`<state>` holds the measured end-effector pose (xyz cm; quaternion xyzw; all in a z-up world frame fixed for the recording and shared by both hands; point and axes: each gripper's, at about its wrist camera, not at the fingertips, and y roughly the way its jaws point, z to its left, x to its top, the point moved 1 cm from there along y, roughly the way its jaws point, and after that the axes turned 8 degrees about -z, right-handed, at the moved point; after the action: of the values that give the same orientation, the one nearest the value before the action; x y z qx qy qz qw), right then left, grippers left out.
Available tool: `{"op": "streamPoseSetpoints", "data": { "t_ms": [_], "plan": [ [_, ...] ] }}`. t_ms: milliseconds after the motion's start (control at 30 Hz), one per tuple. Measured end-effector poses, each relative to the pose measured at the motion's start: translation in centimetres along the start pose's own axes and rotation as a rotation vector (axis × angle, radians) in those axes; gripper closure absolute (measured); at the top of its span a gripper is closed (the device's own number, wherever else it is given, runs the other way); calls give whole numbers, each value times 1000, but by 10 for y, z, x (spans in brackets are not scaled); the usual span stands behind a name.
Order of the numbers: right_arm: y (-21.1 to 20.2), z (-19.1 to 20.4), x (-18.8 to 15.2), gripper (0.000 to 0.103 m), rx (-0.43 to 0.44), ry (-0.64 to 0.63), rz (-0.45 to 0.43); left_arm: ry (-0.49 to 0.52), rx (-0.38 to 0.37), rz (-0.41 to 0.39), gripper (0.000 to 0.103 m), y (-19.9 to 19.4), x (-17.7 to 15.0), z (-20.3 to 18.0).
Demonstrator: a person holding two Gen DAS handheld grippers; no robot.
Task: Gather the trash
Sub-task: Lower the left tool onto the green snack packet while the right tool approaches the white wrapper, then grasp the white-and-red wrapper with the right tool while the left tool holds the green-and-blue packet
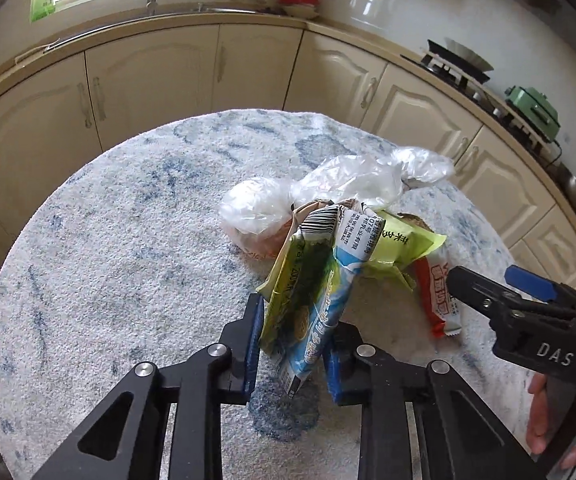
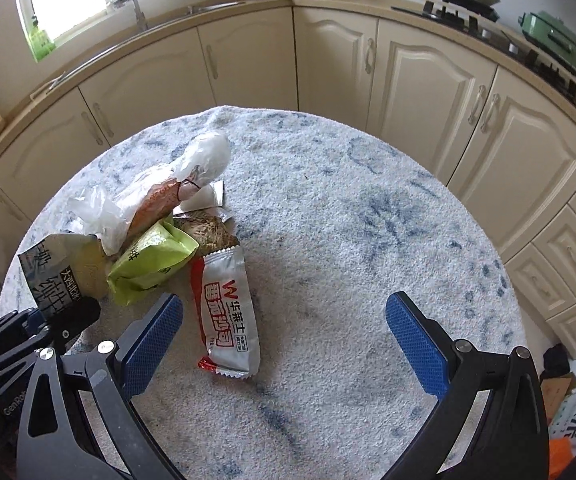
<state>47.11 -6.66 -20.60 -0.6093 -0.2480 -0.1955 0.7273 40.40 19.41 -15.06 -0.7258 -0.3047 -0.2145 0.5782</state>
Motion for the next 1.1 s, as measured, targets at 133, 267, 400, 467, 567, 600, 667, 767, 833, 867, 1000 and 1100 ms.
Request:
{"op": "streamPoseSetpoints", "data": {
  "t_ms": [133,267,400,467,567,600,667,767,833,867,1000,1100],
  "plan": [
    [1,11,-4,2,-30,-64,-42,42,43,-48,80,-3,1,-4],
    [10,22,-11,8,-37,-120,-35,67,55,-60,80,1,0,-9],
    [21,29,-16,38,-22,-158,-1,85,69,-76,80,5,-3,-11],
    [18,29,-16,71,33,-151,0,87,73,-80,80,5,-6,-14],
    [16,29,-18,71,26,-160,1,75,98,-79,80,-8,-13,-17],
    [16,27,-18,71,29,-147,5,73,100,-75,80,-10,-14,-18],
    [15,24,-18,71,43,-125,15,65,101,-71,80,-12,-15,-18],
    [10,18,-20,71,51,-99,13,82,85,-82,80,-22,-14,-23],
    [6,19,-22,71,52,-96,9,85,93,-93,80,-27,-15,-25],
    [5,20,-23,71,58,-93,11,87,102,-99,80,-30,-17,-25],
    [-6,26,-33,71,72,-110,0,103,103,-112,80,-38,-23,-33],
    [-17,26,-42,71,59,-118,-12,107,157,-89,80,-44,-34,-45]
  ]
}}
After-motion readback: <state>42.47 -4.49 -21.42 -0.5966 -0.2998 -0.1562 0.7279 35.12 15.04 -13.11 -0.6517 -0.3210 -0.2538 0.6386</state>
